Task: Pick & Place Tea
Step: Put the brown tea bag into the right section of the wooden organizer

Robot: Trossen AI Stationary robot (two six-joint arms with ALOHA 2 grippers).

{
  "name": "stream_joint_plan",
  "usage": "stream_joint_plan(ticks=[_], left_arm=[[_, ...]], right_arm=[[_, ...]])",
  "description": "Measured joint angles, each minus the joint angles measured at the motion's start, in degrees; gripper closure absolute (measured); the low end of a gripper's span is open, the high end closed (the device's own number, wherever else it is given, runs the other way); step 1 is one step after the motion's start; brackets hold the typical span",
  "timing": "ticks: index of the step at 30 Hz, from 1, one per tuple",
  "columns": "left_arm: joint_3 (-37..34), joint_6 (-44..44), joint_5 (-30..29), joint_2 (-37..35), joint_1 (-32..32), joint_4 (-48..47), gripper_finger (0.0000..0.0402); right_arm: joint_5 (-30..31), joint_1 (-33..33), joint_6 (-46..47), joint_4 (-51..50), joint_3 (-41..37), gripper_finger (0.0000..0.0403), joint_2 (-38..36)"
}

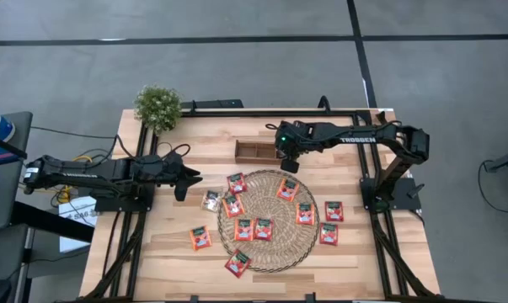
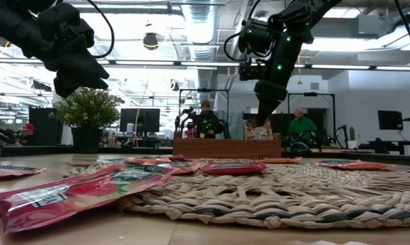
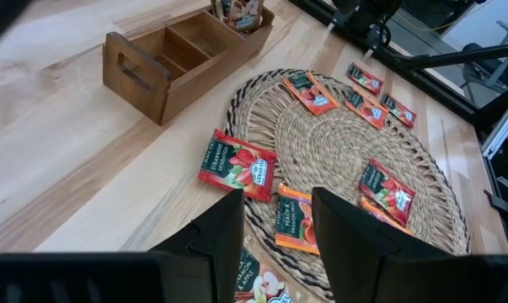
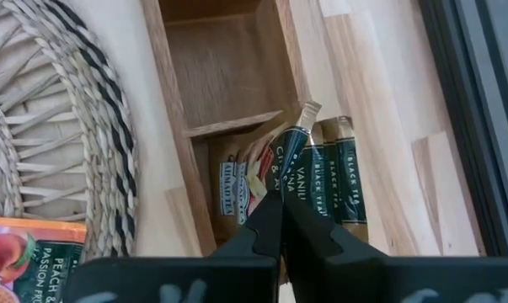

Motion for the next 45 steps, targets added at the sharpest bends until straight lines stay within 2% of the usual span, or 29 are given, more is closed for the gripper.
stream_joint_plan(ticks=[7,18,23,27,35,40,45], left_arm=[[0.0,0.0,0.0,0.0,0.0,0.0,0.0269],[0.0,0.0,0.0,0.0,0.0,0.0,0.0269],[0.0,0.0,0.0,0.0,0.0,0.0,0.0269],[0.0,0.0,0.0,0.0,0.0,0.0,0.0269],[0.0,0.0,0.6,0.0,0.0,0.2,0.0269],[0.0,-0.9,1.0,0.0,0.0,0.2,0.0269],[0.0,-1.0,1.3,0.0,0.0,0.2,0.0269]], right_arm=[[-0.1,-0.5,1.5,-0.4,0.0,0.0394,0.0],[0.2,-0.9,1.6,-2.1,0.0,0.03,0.0],[1.9,-0.9,2.7,-4.0,0.0,0.0278,0.0],[6.7,-0.9,5.0,-7.4,0.3,0.0282,-0.7],[6.8,1.9,5.8,-13.9,1.6,0.0302,-6.3],[9.5,4.6,12.3,-20.1,1.3,0.0317,-14.5],[10.8,8.5,22.1,-23.4,-3.4,0.0342,-25.5]])
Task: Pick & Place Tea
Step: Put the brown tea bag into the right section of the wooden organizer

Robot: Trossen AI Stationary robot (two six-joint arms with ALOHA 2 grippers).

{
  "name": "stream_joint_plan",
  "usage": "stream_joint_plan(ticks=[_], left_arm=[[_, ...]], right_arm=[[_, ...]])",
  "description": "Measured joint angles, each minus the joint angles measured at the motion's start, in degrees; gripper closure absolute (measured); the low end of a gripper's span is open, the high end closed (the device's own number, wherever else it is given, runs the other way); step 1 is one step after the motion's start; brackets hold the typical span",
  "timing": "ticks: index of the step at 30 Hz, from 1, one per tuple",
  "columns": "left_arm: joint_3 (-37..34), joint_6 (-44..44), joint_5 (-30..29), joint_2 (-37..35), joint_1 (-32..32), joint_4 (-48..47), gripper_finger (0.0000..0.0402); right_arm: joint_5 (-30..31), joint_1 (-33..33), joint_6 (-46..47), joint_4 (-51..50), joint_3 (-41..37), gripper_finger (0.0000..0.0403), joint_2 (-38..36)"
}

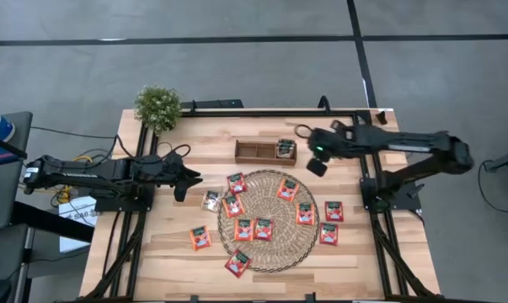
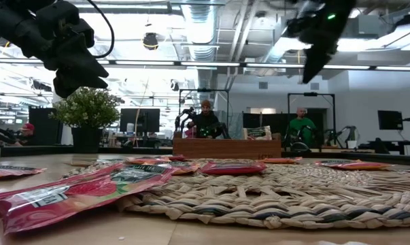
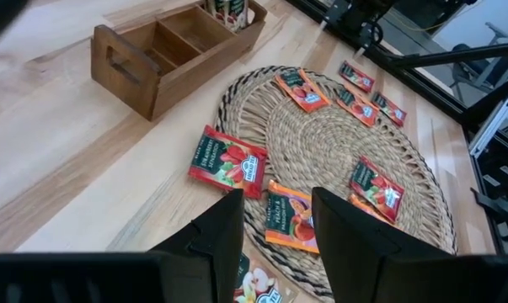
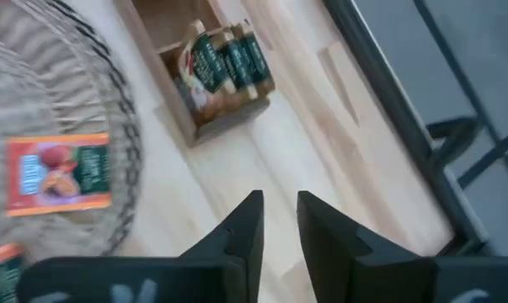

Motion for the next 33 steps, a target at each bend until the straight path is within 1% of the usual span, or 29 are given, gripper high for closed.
stream_joint_plan(ticks=[3,7,10,13,15,19,23,26,28,33], left_arm=[[0.0,0.0,0.0,0.0,0.0,0.1,0.0269],[0.0,0.0,0.0,1.1,0.0,3.0,0.0269],[0.0,0.0,0.0,3.4,0.0,7.2,0.0269],[0.1,-0.2,0.4,6.7,0.0,8.5,0.0269],[0.0,-1.2,2.2,9.4,0.0,8.3,0.0269],[0.3,-1.7,7.3,15.1,0.0,8.0,0.0269],[2.3,-0.3,9.2,21.4,0.0,7.6,0.0269],[4.9,4.5,9.6,26.7,0.0,5.8,0.0269],[7.4,8.4,9.5,30.3,0.0,2.4,0.0269],[14.1,16.3,6.0,39.4,0.0,-7.8,0.0269]], right_arm=[[0.0,3.2,6.1,2.1,-5.6,0.0357,-7.2],[0.0,8.2,13.7,8.7,-13.9,0.0373,-16.3],[0.0,11.8,18.7,14.1,-19.3,0.0381,-21.8],[0.2,14.8,21.9,19.3,-24.7,0.0386,-26.2],[0.7,16.5,23.4,23.3,-28.3,0.0387,-28.5],[2.4,19.0,26.0,30.4,-34.5,0.0386,-32.5],[3.3,20.3,26.6,35.9,-38.9,0.0383,-35.4],[3.3,20.4,26.6,38.8,-40.9,0.0383,-36.8],[3.3,20.4,26.6,39.8,-41.4,0.0385,-37.4],[3.1,20.4,26.6,40.2,-41.6,0.0385,-37.7]])
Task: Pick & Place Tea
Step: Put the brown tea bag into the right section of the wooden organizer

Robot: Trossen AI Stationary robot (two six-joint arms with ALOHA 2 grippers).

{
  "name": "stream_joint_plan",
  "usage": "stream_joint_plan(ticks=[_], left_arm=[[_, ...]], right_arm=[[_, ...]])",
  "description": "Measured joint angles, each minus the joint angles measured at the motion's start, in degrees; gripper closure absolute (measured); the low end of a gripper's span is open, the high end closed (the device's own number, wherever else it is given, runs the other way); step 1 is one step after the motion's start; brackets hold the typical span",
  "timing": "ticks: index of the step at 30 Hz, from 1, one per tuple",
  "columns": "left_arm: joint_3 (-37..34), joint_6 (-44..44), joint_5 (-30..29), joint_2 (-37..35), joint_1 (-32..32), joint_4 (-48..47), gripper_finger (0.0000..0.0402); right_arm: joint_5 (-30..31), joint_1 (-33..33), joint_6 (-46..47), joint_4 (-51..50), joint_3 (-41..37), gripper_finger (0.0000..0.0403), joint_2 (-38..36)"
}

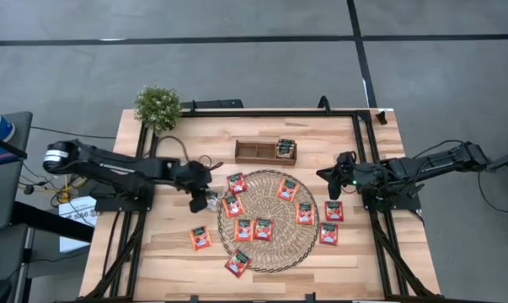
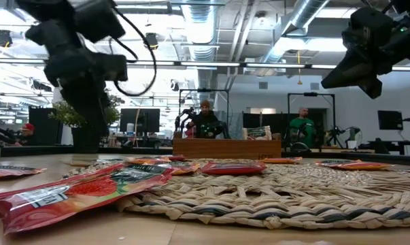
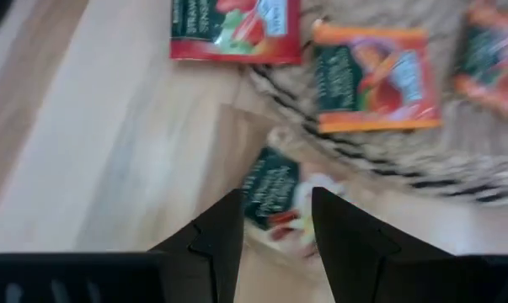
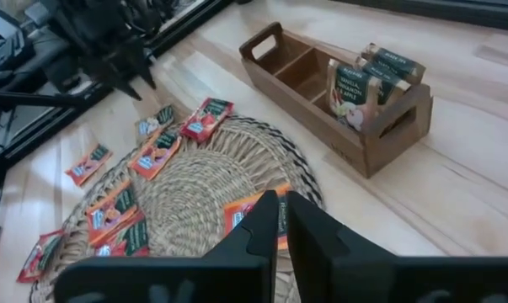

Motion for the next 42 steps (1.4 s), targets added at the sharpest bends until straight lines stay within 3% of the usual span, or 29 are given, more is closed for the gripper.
stream_joint_plan(ticks=[10,22,31,42], left_arm=[[6.5,15.5,-3.6,12.2,0.0,-1.9,0.0269],[10.1,18.1,2.2,13.8,0.0,-7.4,0.0269],[10.1,21.7,1.1,14.2,0.9,-7.5,0.0269],[10.4,22.3,1.2,21.2,1.1,-5.9,0.0269]], right_arm=[[-0.2,0.0,-0.6,1.6,0.0,0.0376,0.0],[-0.2,0.0,-1.0,1.7,0.0,0.0375,0.0],[-0.2,0.0,-1.1,1.7,0.0,0.0376,0.0],[-0.2,0.0,-1.1,1.8,0.0,0.0376,0.0]])
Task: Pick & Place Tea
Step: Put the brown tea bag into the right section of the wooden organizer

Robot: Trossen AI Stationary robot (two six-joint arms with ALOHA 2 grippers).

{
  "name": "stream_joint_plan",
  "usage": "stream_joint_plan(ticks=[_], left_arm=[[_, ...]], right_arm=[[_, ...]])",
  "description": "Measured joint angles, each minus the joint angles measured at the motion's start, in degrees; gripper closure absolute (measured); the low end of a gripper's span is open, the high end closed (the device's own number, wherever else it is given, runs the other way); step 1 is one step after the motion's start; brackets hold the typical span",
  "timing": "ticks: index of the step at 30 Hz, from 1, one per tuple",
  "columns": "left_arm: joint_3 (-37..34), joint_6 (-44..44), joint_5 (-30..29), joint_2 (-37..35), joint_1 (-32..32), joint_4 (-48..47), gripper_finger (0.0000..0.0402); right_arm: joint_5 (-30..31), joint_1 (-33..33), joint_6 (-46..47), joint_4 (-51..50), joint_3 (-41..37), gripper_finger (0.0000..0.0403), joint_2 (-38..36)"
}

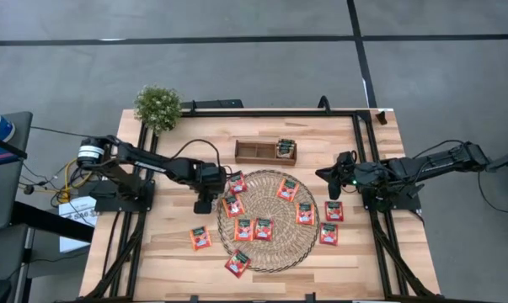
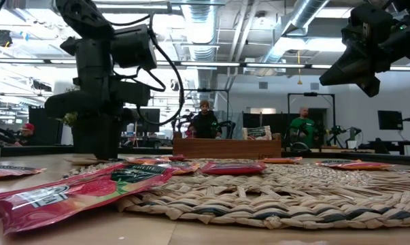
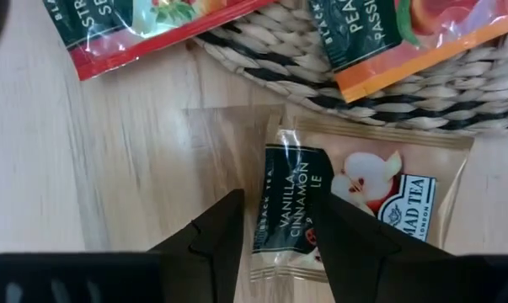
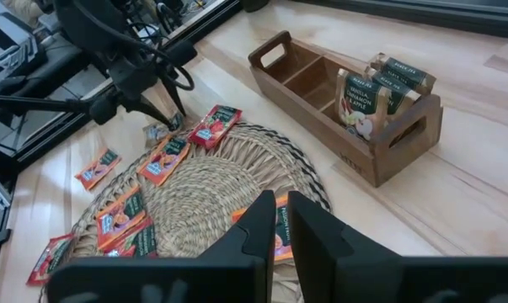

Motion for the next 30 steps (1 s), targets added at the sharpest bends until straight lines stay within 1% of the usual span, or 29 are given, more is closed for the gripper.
stream_joint_plan(ticks=[4,7,10,15,17,21,24,27,30], left_arm=[[-0.1,-0.8,1.5,0.4,0.0,-0.4,0.027],[-0.1,-2.3,1.6,0.3,0.0,-0.7,0.0284],[-0.2,-2.8,1.5,0.3,0.0,-1.1,0.0313],[-0.2,-3.9,1.0,0.3,0.0,-2.0,0.0377],[-0.2,-4.0,0.8,0.1,0.0,-2.5,0.0394],[-0.3,-4.1,-0.9,-1.5,-0.1,-4.5,0.0399],[1.1,-4.1,-4.1,-2.8,0.0,-10.6,0.0401],[4.8,-4.0,-7.4,-4.7,0.0,-15.3,0.0401],[8.9,-3.7,-10.3,-6.4,-0.1,-18.9,0.0401]], right_arm=[[0.0,0.0,0.0,0.0,0.0,0.0374,0.0],[0.0,0.0,0.0,0.0,0.0,0.0374,0.0],[0.0,0.0,0.0,0.0,0.0,0.0376,0.0],[0.0,0.0,0.0,0.0,0.0,0.0378,0.0],[0.0,0.0,0.0,0.0,0.0,0.0378,0.0],[0.0,0.0,0.0,0.0,0.0,0.0379,0.0],[0.0,0.0,0.4,0.0,0.0,0.038,0.0],[-0.1,0.0,0.4,1.4,0.0,0.038,0.0],[-0.1,0.0,0.4,5.3,0.0,0.0376,0.6]])
